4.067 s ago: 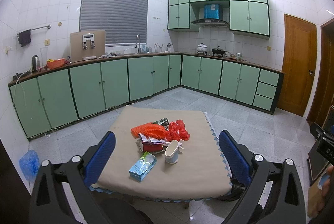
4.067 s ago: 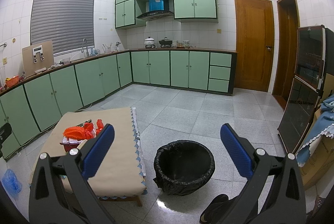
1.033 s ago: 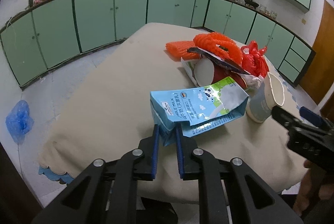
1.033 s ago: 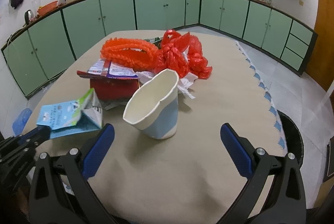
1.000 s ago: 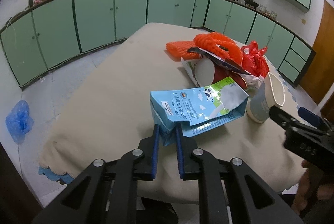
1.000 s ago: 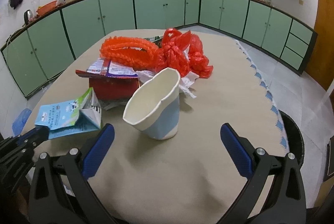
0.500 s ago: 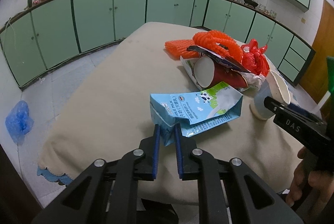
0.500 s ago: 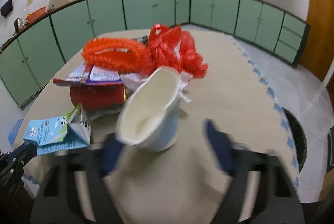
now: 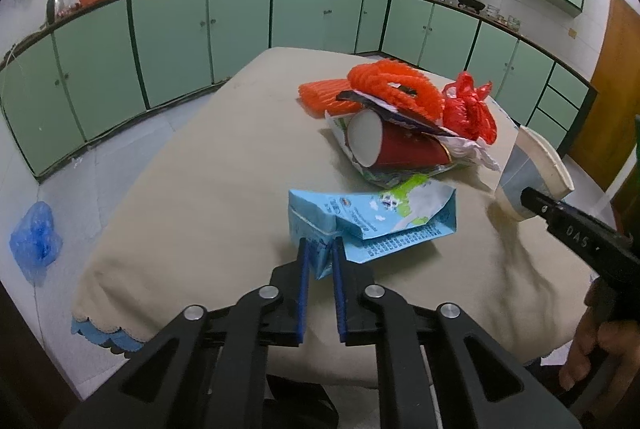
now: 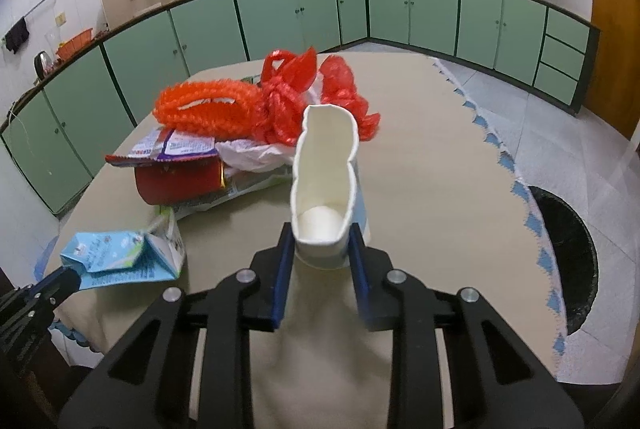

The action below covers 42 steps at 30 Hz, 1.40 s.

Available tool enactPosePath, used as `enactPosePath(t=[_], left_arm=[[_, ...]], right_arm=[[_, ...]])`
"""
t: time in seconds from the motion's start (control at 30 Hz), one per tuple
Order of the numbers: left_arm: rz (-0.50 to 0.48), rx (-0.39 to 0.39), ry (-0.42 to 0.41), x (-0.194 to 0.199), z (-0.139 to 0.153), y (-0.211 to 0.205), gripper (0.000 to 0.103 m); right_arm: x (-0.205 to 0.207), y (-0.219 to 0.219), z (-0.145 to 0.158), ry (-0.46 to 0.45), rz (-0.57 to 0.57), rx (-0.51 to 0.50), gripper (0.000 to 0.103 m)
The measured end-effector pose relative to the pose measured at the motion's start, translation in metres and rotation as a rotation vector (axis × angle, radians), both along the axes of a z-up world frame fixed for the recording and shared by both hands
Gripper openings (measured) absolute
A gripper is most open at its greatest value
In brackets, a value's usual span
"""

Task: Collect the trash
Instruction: 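Carry the white cup to the black bin and open the right tool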

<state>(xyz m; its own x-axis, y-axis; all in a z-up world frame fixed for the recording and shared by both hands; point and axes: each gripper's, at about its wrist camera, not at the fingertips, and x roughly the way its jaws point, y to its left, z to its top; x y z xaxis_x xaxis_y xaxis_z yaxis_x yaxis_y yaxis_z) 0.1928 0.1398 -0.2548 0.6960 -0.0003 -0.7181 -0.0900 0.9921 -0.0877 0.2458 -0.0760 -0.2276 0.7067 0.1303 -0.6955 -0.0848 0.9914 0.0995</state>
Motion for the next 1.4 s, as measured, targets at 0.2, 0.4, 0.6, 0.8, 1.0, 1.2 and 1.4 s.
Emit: enactPosePath(t=[0.2, 0.4, 0.6, 0.8, 1.0, 1.2, 1.4], left_arm=[[-0.014, 0.003, -0.011, -0.004, 0.008, -0.007, 0.006], [-0.025, -0.031, -0.012, -0.004, 0.009, -0.009, 0.005], [-0.041, -0.032, -0.045, -0.01, 0.022, -0.019, 0.004], [-0.076, -0.02, -0.074, -0.005, 0.04, -0.035, 0.003], [-0.117, -0.01, -0.11, 0.001, 0.061, -0.055, 0.0], [-0.131, 0.022, -0.108, 0.021, 0.04, -0.073, 0.0], [-0.116, -0.03, -0.125, 0.019, 0.034, -0.057, 0.0]], right_arm=[[-0.011, -0.018, 0.014, -0.021, -0.011, 0.006, 0.026], [-0.019, -0.026, 0.02, -0.029, -0.017, 0.011, 0.026], [-0.019, -0.029, 0.023, -0.026, -0.02, 0.015, 0.026], [-0.023, -0.037, 0.033, -0.048, -0.031, 0.017, 0.026], [-0.029, -0.055, 0.047, -0.073, -0.051, 0.018, 0.026], [-0.029, -0.072, 0.044, -0.054, -0.08, 0.03, 0.026], [-0.037, -0.074, 0.036, -0.033, -0.063, 0.005, 0.027]])
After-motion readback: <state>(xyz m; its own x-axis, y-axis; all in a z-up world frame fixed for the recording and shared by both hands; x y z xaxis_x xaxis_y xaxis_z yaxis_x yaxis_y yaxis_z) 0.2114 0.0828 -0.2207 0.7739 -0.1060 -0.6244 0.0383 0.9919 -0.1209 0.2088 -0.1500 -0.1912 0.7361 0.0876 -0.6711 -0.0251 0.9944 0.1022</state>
